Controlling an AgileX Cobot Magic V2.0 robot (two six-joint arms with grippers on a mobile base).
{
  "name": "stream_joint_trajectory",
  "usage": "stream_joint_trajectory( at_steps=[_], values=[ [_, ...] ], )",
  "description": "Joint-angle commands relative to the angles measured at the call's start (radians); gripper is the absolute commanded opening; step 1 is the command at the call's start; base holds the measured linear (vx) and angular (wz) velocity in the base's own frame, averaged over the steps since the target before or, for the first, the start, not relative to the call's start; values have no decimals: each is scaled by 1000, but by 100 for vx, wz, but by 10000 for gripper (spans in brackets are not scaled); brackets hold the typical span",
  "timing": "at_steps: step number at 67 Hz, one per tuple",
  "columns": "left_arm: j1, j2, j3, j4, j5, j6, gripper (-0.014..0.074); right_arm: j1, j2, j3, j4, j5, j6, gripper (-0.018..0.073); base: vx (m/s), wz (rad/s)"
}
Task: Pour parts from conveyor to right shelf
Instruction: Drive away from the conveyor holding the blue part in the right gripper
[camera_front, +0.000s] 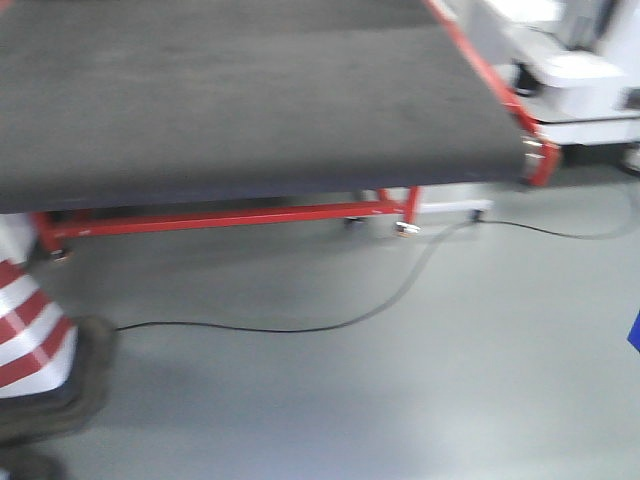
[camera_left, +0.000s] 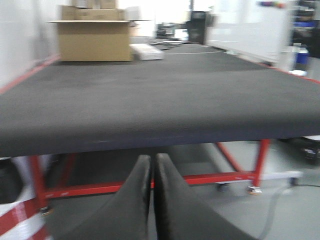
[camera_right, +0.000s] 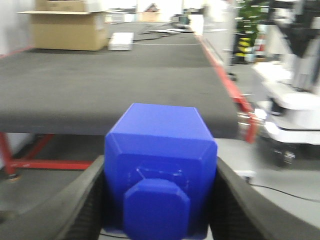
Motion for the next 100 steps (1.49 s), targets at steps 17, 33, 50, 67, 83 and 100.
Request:
stream_joint_trajectory(
  at_steps=[17, 33, 50, 67, 83, 100],
  values=[
    [2, -4, -26, -6, -72, -7, -6, 0, 11, -25, -7, -83, -10, -9, -14, -79],
    [2, -4, -26, -6, -72, -7, -6, 0, 11, -25, -7, -83, -10, -9, -17, -79],
    [2, -4, -26, -6, -72, -7, -6, 0, 11, -25, -7, -83, -10, -9, -19, -72],
    [2, -4, -26, -6, -72, -7, -6, 0, 11, -25, -7, -83, -10, -9, -19, -77],
    [2, -4, -26, -6, -72, -7, -6, 0, 11, -25, -7, -83, -10, -9, -18, -80],
    [2, -4, -26, -6, -72, -7, -6, 0, 11, -25, -7, -83, -10, -9, -12, -81]
  ],
)
